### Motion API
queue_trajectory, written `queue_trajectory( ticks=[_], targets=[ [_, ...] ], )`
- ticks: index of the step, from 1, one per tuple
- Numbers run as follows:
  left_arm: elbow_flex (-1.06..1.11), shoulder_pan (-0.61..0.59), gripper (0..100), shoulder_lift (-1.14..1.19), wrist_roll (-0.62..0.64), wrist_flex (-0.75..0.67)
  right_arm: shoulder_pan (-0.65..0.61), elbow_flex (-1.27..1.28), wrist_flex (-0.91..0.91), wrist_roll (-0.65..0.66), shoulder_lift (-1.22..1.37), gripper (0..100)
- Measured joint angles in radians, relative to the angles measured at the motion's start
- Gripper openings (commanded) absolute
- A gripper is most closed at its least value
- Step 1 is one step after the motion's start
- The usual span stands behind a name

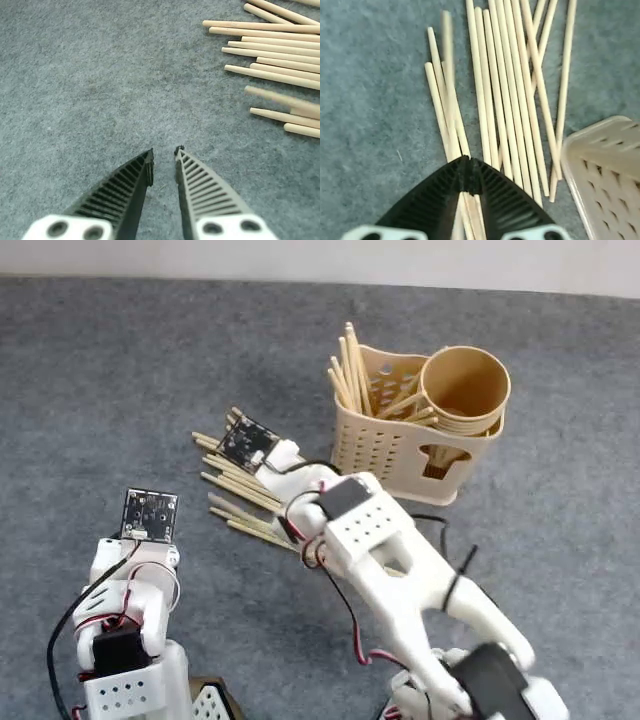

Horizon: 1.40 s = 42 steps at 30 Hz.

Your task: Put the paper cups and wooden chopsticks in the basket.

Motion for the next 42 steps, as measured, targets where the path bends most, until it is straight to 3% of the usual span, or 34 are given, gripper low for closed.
queue_trajectory(
  ticks=[7,12,14,20,30,33,36,42],
  targets=[
    [0.0,0.0,9,0.0,0.0,0.0,-0.002,0.114,0.0,0.0,-0.104,1.2],
    [0.0,0.0,9,0.0,0.0,0.0,-0.097,0.16,0.0,-0.005,-0.107,13.6],
    [0.0,0.0,9,0.0,0.0,0.0,-0.137,0.176,0.0,-0.051,-0.107,18.2],
    [0.0,-0.005,9,0.0,0.0,0.0,-0.213,0.187,-0.023,-0.164,-0.106,18.7],
    [0.0,-0.089,9,0.0,0.0,-0.008,-0.224,0.158,-0.089,-0.172,0.226,18.7],
    [0.0,-0.089,9,0.0,0.0,-0.008,-0.222,0.114,-0.087,-0.175,0.276,15.2],
    [0.0,-0.089,9,0.0,0.0,-0.008,-0.218,0.092,-0.086,-0.175,0.296,0.9],
    [0.0,-0.089,9,0.0,0.0,-0.008,-0.215,0.072,-0.091,-0.176,0.313,0.5]
  ],
)
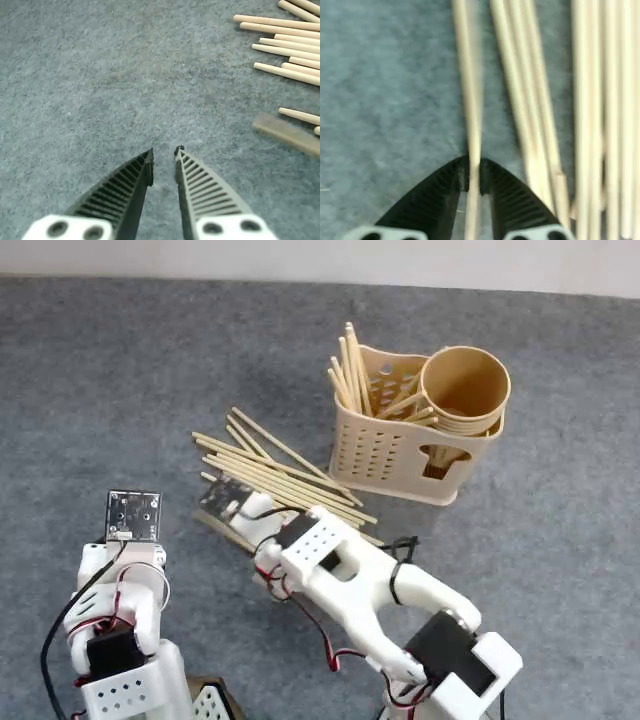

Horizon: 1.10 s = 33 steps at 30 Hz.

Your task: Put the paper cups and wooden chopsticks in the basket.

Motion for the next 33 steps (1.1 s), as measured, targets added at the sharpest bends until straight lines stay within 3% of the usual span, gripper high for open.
queue_trajectory(
  ticks=[9,15,23,33],
  targets=[
    [0.0,0.0,9,0.0,0.0,0.0,-0.009,0.002,0.147,0.003,-0.161,0.5],
    [0.0,0.0,9,0.0,0.0,0.0,0.06,0.003,0.178,0.003,-0.333,0.5],
    [0.0,0.0,9,0.0,0.0,0.0,0.081,0.003,0.178,-0.203,-0.514,0.5],
    [0.0,0.0,9,0.0,0.0,0.0,0.092,0.003,0.18,-0.273,-0.73,0.5]
  ],
)
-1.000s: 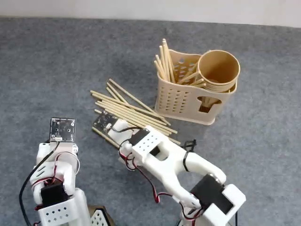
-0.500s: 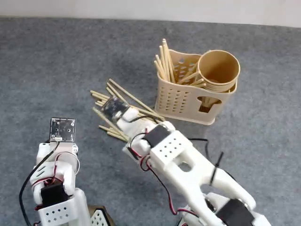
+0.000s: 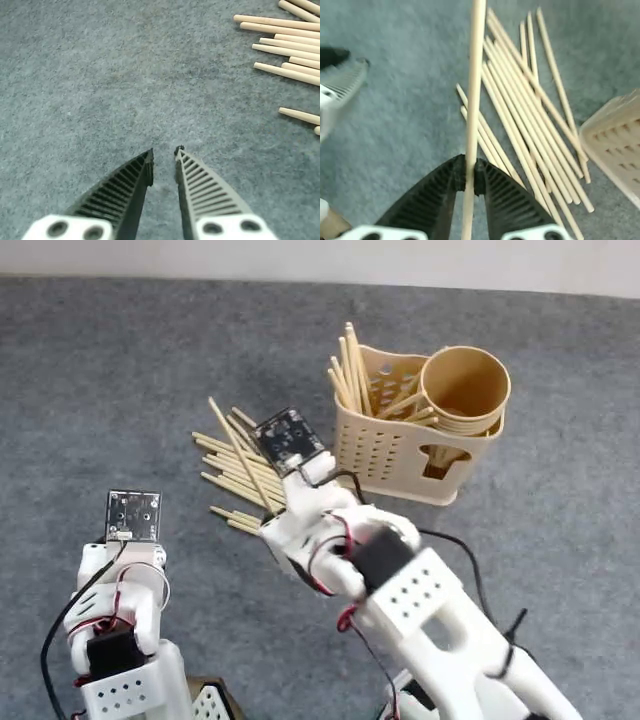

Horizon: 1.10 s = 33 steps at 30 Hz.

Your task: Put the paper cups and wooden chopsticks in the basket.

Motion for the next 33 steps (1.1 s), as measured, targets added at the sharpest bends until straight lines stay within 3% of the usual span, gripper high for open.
queue_trajectory(
  ticks=[7,15,23,33],
  targets=[
    [0.0,0.0,9,0.0,0.0,0.0,0.114,0.0,0.002,-0.005,-0.14,0.5],
    [0.0,0.0,9,0.0,0.0,0.0,0.153,0.0,-0.003,-0.005,-0.315,0.5],
    [0.0,0.0,9,0.0,0.0,0.0,0.278,0.0,-0.238,-0.005,-0.46,0.5],
    [0.0,0.0,9,0.0,0.0,0.0,0.454,0.0,-0.571,-0.005,-0.404,0.5]
  ],
)
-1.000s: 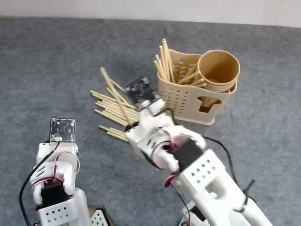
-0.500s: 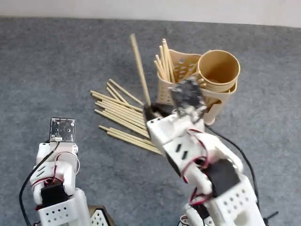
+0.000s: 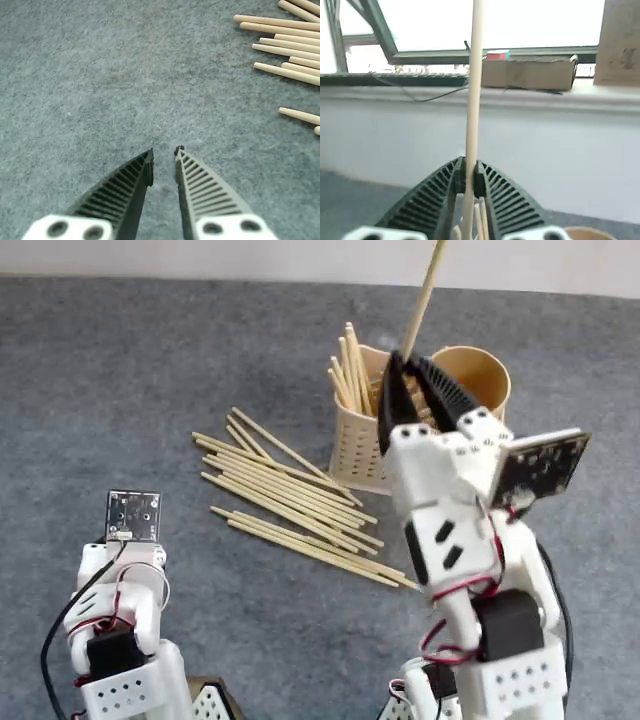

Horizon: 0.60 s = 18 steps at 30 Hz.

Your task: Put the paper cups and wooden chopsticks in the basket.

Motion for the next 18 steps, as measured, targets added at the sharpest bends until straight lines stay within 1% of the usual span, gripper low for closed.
queue_trajectory(
  ticks=[6,12,18],
  targets=[
    [0.0,0.0,9,0.0,0.0,0.0,0.087,0.0,-0.183,0.0,0.147,0.5],
    [0.0,0.0,9,0.0,0.0,0.0,0.121,0.0,-0.219,0.0,0.319,0.6],
    [0.0,0.0,9,0.0,0.0,0.0,0.115,0.0,-0.253,0.0,0.456,1.0]
  ],
)
